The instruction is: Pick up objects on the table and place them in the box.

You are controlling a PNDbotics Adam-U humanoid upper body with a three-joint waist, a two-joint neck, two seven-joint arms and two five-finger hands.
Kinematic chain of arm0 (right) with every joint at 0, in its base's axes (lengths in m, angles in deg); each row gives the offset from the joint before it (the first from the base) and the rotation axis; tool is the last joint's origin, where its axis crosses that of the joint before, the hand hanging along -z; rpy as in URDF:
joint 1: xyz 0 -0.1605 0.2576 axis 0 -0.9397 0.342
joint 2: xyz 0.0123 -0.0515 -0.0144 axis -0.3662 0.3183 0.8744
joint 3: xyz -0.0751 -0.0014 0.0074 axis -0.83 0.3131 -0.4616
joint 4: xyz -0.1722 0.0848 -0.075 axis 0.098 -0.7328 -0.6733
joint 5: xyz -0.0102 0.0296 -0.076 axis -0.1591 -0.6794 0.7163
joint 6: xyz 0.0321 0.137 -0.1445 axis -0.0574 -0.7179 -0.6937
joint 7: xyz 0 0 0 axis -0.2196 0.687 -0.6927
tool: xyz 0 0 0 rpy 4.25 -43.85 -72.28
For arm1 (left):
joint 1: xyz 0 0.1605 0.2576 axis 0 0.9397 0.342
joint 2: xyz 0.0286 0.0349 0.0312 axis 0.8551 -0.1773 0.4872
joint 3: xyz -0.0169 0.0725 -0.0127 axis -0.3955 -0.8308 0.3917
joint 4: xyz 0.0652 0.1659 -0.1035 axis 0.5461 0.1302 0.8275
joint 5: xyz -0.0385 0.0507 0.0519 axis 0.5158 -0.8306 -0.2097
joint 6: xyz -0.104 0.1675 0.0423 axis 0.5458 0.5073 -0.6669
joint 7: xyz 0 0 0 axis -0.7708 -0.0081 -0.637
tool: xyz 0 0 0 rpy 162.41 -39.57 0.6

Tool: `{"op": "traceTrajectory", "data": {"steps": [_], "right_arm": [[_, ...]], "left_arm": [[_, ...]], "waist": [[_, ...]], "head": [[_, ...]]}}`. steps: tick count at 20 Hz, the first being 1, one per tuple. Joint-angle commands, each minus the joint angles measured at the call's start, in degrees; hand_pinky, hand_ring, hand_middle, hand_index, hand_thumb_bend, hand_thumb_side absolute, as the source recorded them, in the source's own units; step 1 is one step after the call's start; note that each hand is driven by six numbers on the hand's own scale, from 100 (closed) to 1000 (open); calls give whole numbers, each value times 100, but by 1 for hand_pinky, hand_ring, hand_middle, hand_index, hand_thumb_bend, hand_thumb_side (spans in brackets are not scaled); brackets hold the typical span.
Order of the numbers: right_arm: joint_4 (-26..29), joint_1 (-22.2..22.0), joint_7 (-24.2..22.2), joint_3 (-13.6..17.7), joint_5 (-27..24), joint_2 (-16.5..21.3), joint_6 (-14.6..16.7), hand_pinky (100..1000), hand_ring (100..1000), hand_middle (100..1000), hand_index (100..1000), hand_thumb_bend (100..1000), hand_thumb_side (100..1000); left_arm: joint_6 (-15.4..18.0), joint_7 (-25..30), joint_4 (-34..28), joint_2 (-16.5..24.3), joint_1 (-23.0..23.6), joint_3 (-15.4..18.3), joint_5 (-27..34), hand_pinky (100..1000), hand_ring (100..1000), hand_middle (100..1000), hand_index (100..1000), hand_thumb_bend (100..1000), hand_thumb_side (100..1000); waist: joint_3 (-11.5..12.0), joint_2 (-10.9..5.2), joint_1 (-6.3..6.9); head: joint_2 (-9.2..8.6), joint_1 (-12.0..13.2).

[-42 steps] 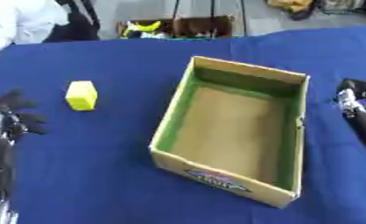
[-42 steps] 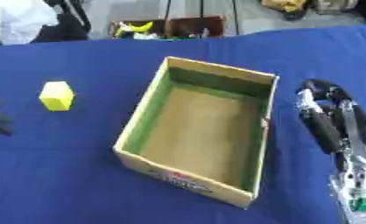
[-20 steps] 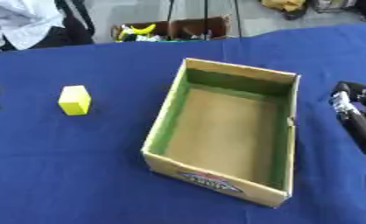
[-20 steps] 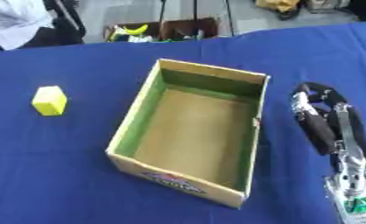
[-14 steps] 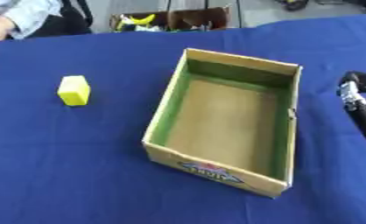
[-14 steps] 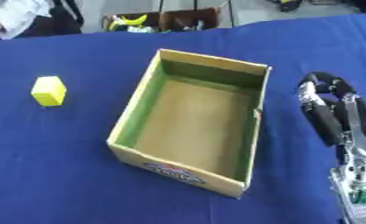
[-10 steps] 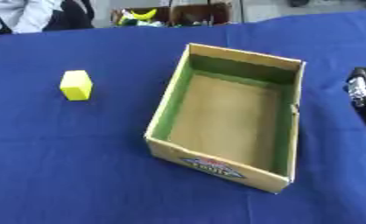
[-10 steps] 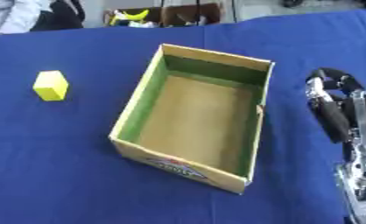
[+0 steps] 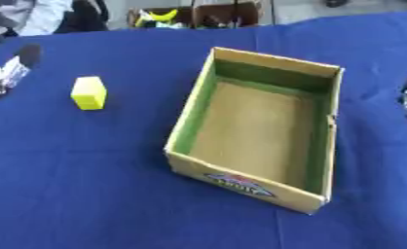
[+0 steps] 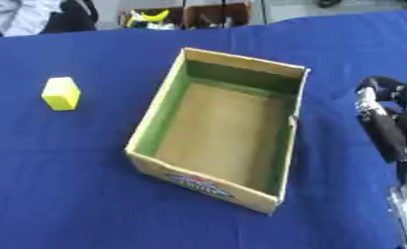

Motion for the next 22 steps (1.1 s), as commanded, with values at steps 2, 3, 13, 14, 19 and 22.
{"op": "traceTrajectory", "data": {"steps": [2, 3, 13, 14, 19, 22], "right_arm": [[60, 77, -25, -11, 58, 133, 11, 870, 986, 576, 828, 100, 692], [52, 81, -29, -15, 61, 142, 10, 870, 986, 576, 827, 100, 691], [-16, 84, -90, -76, 68, 221, 9, 869, 985, 575, 824, 100, 684], [-23, 89, -96, -81, 71, 231, 8, 869, 985, 575, 824, 100, 683], [-40, 143, -94, -80, 92, 276, 8, 868, 984, 575, 823, 100, 681], [-44, 154, -104, -91, 88, 288, 8, 868, 985, 575, 823, 100, 680]], "left_arm": [[341, 371, 505, 589, -329, -94, -376, 689, 817, 971, 1000, 377, 911], [431, 461, 633, 674, -397, -153, -445, 690, 820, 978, 1000, 408, 894], [1005, 2242, 1861, 1176, -1267, -394, -783, 733, 887, 980, 1000, 792, 779], [1026, 2395, 1985, 1185, -1357, -433, -853, 731, 886, 979, 1000, 797, 770], [1122, 3014, 2492, 1170, -1736, -598, -1116, 728, 881, 975, 1000, 738, 699], [1177, 3213, 2711, 1094, -1920, -669, -1191, 717, 868, 961, 1000, 682, 688]], "waist": [[-49, -157, 6], [-70, -160, 14], [-263, -205, 117], [-285, -206, 126], [-362, -198, 166], [-396, -174, 183]], "head": [[-144, 12], [-165, 8], [-261, -7], [-254, 0], [-250, 45], [-248, 63]]}}
